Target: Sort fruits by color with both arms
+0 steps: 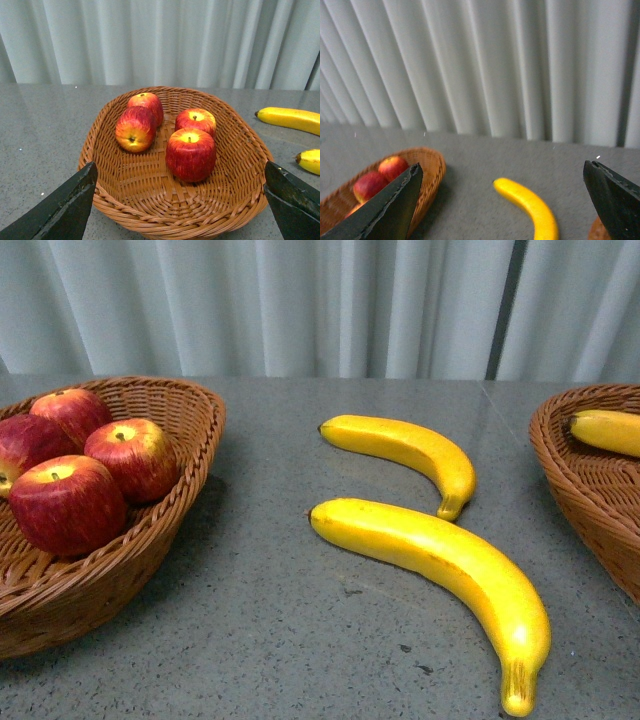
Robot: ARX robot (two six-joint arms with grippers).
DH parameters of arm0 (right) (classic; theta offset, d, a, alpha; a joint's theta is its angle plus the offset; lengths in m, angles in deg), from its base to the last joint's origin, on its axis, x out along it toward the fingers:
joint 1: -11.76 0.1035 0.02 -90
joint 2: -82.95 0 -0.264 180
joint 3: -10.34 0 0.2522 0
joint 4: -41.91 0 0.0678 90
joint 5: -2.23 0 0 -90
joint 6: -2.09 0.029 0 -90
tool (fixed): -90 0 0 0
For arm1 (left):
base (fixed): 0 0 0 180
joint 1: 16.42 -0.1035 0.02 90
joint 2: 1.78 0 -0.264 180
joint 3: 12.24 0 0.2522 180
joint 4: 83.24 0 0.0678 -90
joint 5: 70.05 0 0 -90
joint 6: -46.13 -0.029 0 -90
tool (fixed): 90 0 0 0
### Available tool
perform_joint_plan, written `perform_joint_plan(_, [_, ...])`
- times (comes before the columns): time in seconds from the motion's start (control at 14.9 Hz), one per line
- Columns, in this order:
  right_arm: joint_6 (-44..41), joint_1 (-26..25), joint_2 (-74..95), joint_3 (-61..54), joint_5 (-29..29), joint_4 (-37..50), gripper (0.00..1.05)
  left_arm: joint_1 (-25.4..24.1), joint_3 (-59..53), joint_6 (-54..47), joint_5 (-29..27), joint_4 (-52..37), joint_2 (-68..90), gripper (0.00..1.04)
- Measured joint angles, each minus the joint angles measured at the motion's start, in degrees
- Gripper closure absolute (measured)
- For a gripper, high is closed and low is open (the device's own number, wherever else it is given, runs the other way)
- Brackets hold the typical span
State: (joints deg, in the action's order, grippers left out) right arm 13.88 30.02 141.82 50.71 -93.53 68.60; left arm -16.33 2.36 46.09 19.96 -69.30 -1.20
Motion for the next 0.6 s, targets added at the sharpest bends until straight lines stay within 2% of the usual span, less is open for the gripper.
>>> perform_joint_plan(0.13, [-6.43, 7.30, 18.10, 11.96, 1.64, -3.45, 0.07, 0.00, 0.00, 0.00, -0.02, 0.00, 0.00, 0.07])
perform_joint_plan(0.27, [-14.80, 11.63, 30.29, 21.77, 2.82, -10.78, 0.07, 0.00, 0.00, 0.00, -0.02, 0.00, 0.00, 0.07])
perform_joint_plan(0.6, [-29.27, 10.45, 38.58, 25.51, 2.34, -29.16, 0.07, 0.00, 0.00, 0.00, -0.04, 0.00, 0.00, 0.07])
